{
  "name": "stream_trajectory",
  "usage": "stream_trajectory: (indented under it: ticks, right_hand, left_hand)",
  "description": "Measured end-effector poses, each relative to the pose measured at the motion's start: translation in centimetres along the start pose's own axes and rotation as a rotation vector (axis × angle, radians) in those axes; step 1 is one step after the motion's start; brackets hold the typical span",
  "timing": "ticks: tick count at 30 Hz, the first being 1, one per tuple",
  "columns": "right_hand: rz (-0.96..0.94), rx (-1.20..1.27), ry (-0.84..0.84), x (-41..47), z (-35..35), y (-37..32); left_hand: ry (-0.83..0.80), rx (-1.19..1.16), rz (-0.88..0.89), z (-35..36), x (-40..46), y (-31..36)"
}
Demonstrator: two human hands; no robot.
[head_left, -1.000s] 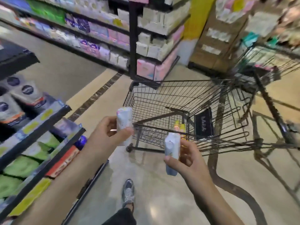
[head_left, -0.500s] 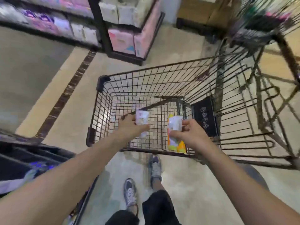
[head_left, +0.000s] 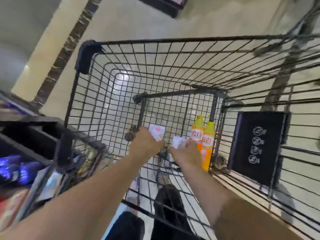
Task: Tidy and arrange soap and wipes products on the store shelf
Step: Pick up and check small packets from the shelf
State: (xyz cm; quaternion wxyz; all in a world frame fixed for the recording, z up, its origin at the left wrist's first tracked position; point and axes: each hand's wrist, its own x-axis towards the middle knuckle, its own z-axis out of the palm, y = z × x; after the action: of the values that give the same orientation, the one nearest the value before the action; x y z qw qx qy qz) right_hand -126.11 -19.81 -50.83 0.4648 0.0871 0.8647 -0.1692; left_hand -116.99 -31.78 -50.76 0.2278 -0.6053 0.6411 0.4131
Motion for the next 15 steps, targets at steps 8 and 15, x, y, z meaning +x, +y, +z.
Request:
stream_trajectory:
  ticks: [8, 15]
  right_hand:
    - [0.099, -0.014, 0.099, 2.9, 3.6, 1.6]
    - [0.223, -0.078, 0.019, 5.6, 3.8, 2.3]
  left_hand:
    - [0.033, 0.139, -0.087, 5.0, 1.2, -1.8]
    - [-0.034, 0.184, -0.129, 6.2, 1.5, -2.7]
